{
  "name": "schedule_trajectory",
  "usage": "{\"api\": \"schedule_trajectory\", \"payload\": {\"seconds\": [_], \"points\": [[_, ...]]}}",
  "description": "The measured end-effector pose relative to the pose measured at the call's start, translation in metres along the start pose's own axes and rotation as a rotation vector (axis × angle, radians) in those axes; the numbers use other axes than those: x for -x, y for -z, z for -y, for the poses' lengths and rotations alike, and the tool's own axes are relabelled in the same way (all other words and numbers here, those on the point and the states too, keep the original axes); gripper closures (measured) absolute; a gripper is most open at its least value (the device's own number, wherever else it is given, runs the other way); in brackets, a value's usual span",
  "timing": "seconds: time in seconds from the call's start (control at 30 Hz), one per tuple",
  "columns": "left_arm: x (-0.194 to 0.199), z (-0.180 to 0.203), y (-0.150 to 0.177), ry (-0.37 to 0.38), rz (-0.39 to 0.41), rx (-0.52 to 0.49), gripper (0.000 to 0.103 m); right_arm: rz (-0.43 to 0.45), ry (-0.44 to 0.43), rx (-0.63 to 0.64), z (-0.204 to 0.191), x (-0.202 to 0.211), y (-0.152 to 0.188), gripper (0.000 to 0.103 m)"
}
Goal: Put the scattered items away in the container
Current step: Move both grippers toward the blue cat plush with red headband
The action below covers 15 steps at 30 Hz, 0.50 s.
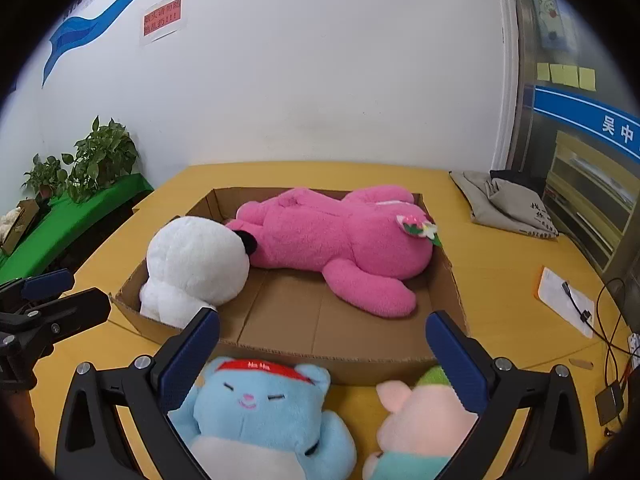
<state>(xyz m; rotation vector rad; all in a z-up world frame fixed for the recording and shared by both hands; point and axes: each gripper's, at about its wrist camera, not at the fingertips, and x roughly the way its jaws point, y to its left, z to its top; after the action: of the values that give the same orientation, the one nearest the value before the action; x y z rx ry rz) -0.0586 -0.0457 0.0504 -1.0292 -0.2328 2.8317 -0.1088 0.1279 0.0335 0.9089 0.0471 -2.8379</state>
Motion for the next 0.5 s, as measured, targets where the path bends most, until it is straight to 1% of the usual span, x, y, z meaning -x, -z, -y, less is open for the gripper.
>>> {"api": "schedule_trajectory", "payload": {"seconds": [0.17,0.5], "points": [[0.006,0.014,0.008,0.001,0.002,-0.018,0.000,-0.013,-0.004,-0.015,0.008,0.006,0.011,0.000],[0.008,0.020,0.016,0.009,-0.008,-0.010,0.000,-0.015,-0.018,-0.013,0.009,0.015,0.019,0.000]]}}
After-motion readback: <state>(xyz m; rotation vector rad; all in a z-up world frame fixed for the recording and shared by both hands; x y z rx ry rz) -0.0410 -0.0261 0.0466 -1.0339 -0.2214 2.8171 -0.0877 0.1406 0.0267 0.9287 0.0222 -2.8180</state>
